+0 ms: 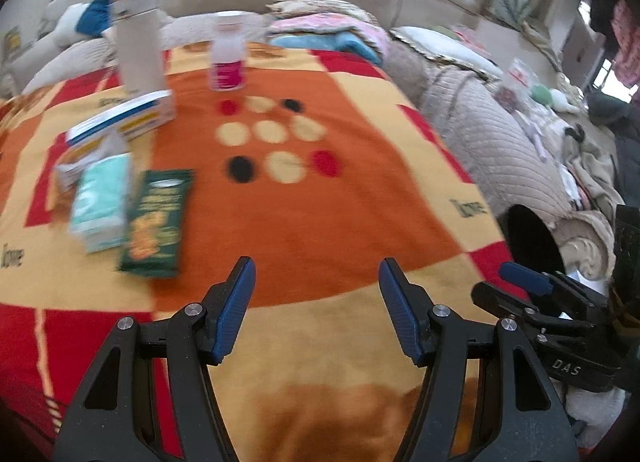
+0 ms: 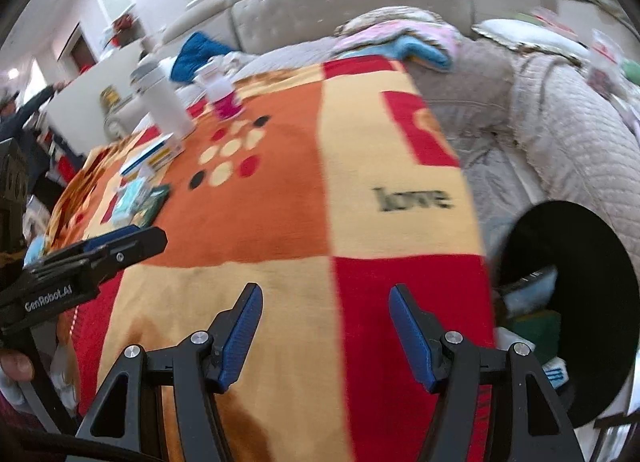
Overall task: Collect trash
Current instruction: 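Move both open tools back over the blanket, then grasp the teal tissue pack with the left tool while the right grasps the green cracker bag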
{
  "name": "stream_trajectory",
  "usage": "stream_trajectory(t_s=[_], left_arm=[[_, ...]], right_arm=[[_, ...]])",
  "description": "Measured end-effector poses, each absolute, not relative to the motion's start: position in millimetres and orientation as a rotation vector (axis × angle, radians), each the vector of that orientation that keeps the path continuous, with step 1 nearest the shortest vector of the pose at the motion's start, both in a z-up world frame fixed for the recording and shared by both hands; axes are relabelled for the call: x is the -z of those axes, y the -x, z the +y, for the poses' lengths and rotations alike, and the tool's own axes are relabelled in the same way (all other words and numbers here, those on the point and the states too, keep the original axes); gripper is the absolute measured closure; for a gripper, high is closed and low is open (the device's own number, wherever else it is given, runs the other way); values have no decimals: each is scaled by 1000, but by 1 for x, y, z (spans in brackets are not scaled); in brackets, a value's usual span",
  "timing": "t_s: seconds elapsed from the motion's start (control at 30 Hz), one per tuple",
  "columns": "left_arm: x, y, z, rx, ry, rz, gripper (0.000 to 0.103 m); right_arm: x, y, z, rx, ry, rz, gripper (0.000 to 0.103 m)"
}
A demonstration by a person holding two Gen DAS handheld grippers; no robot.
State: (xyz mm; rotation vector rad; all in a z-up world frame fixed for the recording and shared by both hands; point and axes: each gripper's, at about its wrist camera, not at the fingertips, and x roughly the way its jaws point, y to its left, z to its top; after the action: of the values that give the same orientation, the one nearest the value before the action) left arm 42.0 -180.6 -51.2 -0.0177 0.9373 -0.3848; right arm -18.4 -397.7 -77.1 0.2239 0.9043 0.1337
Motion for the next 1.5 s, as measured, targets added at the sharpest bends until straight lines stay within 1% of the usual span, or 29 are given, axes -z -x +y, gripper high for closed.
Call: stream_trajectory(t_s=[0.23, 0.5, 0.63, 0.73, 0.8, 0.87, 0.93, 0.97, 1.2, 1.37, 1.5], left_arm=[[55, -50, -110, 266, 89, 938, 40], [59, -56, -52, 178, 147, 938, 40], [62, -60, -33, 157, 177, 940, 40], [64, -63, -24, 152, 189, 941, 40], [64, -66, -20, 151, 194, 940, 40], [63, -70, -18, 155, 197, 939, 40], [63, -74, -17, 158, 199, 939, 40], [62, -77, -16, 161, 202, 941, 40], [64, -104, -12, 210, 262, 969, 40], [67, -122, -25, 257, 265, 994, 36], [74, -137, -37, 222, 227, 1007, 36]], right_arm=[[82, 0, -350, -208, -164, 936, 39], [89, -16, -320, -224, -117, 983, 38], [91, -20, -318, -228, -125, 996, 29], [92, -20, -317, -230, -140, 1001, 24], [92, -20, -315, -233, -144, 1004, 19], [93, -21, -311, -242, -141, 1008, 11], [94, -21, -307, -247, -135, 1011, 6], [95, -21, -305, -249, -128, 1011, 5], [86, -25, -302, -234, -137, 1006, 7], [75, -30, -291, -245, -96, 971, 7], [71, -38, -284, -274, -100, 965, 7]])
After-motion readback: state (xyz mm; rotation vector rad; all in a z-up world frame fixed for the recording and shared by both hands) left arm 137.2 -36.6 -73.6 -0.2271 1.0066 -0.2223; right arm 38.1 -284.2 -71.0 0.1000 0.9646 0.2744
